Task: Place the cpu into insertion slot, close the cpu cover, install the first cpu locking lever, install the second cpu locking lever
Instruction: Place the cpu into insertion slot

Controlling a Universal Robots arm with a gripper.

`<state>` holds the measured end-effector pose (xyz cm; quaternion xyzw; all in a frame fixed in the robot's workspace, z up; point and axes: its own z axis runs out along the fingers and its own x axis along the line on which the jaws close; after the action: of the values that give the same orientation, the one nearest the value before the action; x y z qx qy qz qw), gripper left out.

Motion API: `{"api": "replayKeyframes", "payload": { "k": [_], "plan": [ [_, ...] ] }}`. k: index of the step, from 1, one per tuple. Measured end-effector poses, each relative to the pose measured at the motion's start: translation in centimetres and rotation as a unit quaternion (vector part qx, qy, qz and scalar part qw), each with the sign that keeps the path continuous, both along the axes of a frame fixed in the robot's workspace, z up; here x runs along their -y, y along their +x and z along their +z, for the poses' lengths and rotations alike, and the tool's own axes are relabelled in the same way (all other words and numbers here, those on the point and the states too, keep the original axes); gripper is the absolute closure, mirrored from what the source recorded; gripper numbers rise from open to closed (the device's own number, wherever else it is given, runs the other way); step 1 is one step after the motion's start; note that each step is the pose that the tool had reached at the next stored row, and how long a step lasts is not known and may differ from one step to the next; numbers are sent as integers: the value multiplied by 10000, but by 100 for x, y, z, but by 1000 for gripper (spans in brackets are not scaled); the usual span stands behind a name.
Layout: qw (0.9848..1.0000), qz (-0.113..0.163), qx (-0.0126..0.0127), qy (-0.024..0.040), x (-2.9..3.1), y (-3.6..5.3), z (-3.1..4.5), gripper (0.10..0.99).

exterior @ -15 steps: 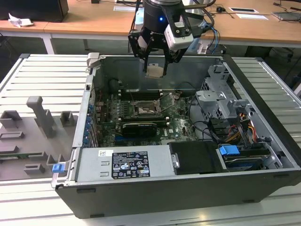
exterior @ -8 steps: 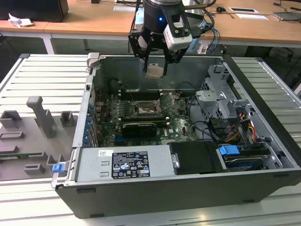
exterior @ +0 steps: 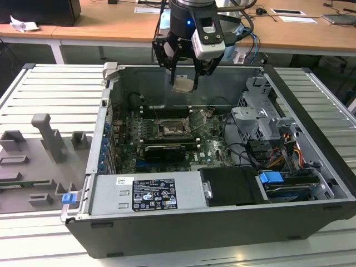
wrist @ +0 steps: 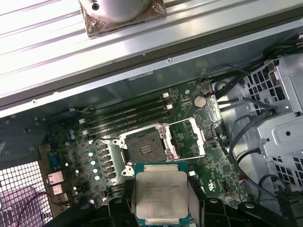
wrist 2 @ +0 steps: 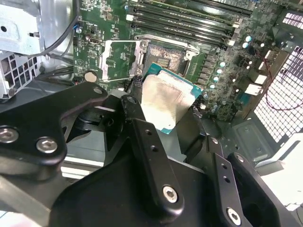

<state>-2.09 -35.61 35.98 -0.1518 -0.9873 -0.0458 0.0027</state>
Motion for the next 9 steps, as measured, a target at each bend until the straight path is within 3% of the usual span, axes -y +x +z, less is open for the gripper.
{"api": "replayKeyframes", "payload": {
  "k": [9],
  "plan": [
    [9999,-119,-1,-9,0,0,-28,557]
  ]
}}
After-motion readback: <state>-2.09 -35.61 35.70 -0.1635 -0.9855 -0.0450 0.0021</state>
